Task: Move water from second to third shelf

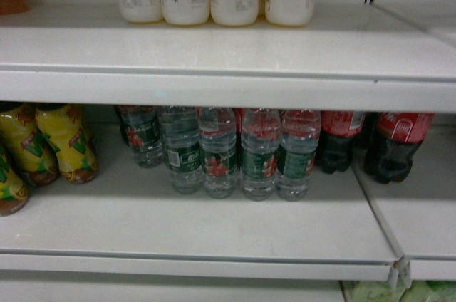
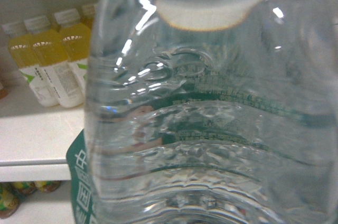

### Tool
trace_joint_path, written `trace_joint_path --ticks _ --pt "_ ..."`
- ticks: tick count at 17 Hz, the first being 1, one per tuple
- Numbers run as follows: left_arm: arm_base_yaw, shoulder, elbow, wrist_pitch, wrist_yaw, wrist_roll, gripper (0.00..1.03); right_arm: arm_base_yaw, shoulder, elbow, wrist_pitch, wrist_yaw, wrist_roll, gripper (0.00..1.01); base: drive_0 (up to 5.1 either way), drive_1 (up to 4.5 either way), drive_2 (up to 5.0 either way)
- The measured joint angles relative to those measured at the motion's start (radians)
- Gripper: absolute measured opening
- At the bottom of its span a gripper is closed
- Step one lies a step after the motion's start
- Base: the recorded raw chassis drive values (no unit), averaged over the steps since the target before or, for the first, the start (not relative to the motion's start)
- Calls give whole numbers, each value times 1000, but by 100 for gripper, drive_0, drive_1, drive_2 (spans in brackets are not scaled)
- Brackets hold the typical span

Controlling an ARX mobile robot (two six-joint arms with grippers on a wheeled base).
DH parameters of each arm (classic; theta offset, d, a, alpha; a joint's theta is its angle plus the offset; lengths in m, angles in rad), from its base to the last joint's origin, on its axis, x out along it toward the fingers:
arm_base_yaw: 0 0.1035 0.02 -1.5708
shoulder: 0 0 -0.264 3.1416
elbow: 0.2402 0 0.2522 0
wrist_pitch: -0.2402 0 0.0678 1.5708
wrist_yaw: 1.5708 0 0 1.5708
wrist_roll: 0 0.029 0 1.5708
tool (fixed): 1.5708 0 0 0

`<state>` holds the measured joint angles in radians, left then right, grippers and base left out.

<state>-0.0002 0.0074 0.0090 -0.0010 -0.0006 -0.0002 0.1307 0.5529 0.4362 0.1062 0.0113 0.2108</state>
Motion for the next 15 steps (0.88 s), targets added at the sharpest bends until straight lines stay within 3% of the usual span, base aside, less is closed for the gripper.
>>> trace_joint_path --ticks 12,15 --pt "0 0 0 -2 2 0 98 0 -5 2 -3 1 0 42 0 0 0" --pt "0 0 0 -3 1 0 98 0 -5 2 -2 6 0 42 -432 237 237"
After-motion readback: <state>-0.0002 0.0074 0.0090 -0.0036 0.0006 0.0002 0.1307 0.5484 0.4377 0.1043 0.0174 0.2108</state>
